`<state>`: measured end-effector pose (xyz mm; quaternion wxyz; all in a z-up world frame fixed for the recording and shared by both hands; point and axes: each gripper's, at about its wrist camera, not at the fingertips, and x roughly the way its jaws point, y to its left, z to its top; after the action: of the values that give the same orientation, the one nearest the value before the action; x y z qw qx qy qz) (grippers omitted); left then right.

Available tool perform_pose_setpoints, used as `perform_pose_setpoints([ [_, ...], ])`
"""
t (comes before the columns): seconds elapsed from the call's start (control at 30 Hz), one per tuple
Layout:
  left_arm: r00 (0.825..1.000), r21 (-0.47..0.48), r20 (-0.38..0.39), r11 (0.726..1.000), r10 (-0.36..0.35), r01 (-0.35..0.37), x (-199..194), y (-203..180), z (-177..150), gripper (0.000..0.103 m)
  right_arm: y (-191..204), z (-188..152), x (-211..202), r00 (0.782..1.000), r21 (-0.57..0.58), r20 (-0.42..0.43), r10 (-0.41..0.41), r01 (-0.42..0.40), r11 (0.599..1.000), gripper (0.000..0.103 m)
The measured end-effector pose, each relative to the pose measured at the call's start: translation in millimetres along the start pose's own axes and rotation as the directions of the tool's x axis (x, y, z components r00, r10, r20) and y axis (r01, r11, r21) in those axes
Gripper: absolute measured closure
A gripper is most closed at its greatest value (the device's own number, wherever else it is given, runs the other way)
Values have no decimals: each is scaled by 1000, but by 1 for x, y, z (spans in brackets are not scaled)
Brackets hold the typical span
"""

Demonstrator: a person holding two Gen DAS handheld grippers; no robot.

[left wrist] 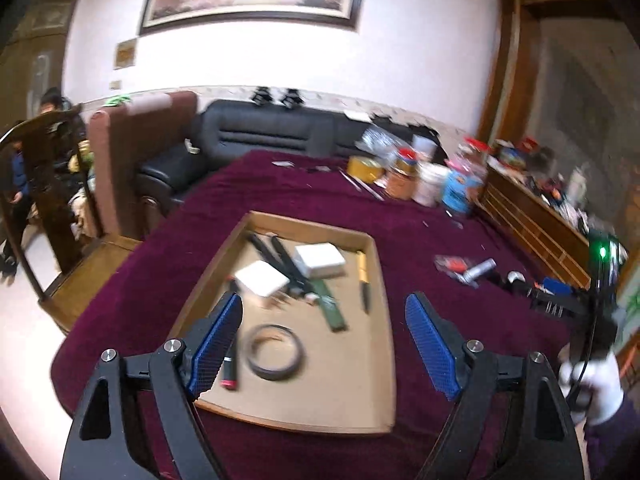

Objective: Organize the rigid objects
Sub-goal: 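Move the left tool to the white marker on the clear package and grasp it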

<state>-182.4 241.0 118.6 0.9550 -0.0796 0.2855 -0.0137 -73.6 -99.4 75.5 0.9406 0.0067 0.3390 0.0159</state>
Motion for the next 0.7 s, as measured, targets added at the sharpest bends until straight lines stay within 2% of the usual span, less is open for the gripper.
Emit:
perform_pose_setpoints([
  [0.1,998,45,-45,998,-43,45,9,-27,1,23,-49,0,5,999,109,-23,-30,32,994,15],
  [0.2,993,75,-91,994,-78,85,20,-50,2,23,-82,0,10,999,191,-28,-27,32,981,15],
  [0.43,971,155,-200,974,-131,164,60,-115,1,23,-119,9,35,1000,298,5,3,-5,955,15],
  [0.57,954,244,-252,943,-162,225,84,-162,0,24,-150,19,46,999,383,38,-18,2,924,15],
  [0.7,947,380,-271,884,-174,271,112,-218,0,24,-177,28,57,997,455,62,-40,7,890,15],
])
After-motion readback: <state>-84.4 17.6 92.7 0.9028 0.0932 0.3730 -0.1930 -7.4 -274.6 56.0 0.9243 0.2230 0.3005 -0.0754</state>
